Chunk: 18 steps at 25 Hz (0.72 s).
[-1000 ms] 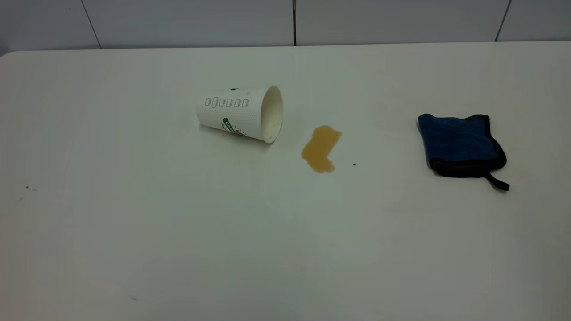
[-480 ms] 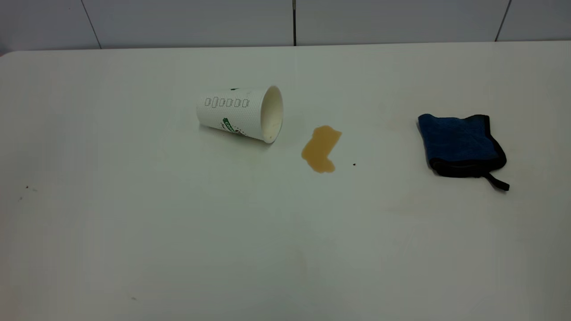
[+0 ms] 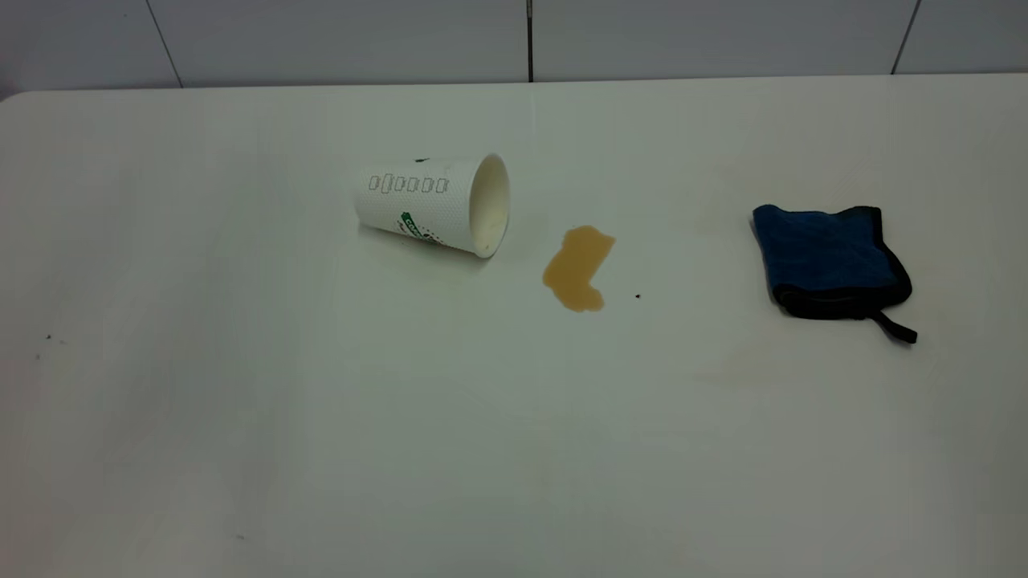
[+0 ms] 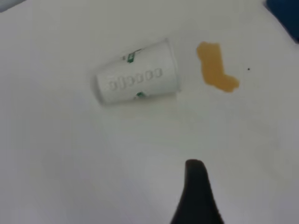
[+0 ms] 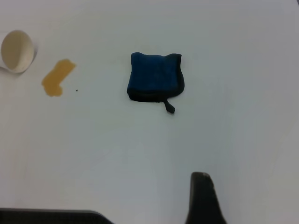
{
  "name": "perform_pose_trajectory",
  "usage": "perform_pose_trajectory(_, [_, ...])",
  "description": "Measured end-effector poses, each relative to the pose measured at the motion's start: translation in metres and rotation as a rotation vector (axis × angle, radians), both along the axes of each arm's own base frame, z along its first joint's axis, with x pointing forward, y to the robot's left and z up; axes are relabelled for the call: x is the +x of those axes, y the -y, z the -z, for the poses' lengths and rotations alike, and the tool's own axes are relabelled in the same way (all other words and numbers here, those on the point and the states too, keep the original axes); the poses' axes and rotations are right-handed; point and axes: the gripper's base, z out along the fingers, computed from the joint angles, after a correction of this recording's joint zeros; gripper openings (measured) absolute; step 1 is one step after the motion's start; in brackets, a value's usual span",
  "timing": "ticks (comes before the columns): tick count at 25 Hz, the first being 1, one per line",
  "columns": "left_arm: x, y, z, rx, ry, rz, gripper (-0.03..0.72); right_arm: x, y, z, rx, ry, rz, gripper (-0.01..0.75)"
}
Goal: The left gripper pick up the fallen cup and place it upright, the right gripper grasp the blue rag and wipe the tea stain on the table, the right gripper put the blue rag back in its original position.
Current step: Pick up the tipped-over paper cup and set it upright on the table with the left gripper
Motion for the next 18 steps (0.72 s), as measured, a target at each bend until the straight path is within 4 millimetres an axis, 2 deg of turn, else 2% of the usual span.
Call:
perform_pose_trajectory(6, [0.050, 0.075, 0.060, 0.131, -0.076, 0.098, 0.585, 0.000, 0.000, 0.000, 0.000, 0.000, 0.000, 0.533])
perform_pose_trajectory(10, [0.073, 0.119, 0.084, 0.282, -0.086, 0.145, 0.585, 0.000, 0.000, 0.000, 0.000, 0.000, 0.000, 0.533])
perform_pose_trajectory(16, [0.105, 0.169, 0.106, 0.433, -0.003, -0.018, 0.585, 0.000, 0.000, 0.000, 0.000, 0.000, 0.000, 0.533])
perform_pose_trajectory(18, [0.107, 0.186, 0.117, 0.465, 0.043, -0.047, 0.585, 0.000, 0.000, 0.000, 0.000, 0.000, 0.000, 0.533])
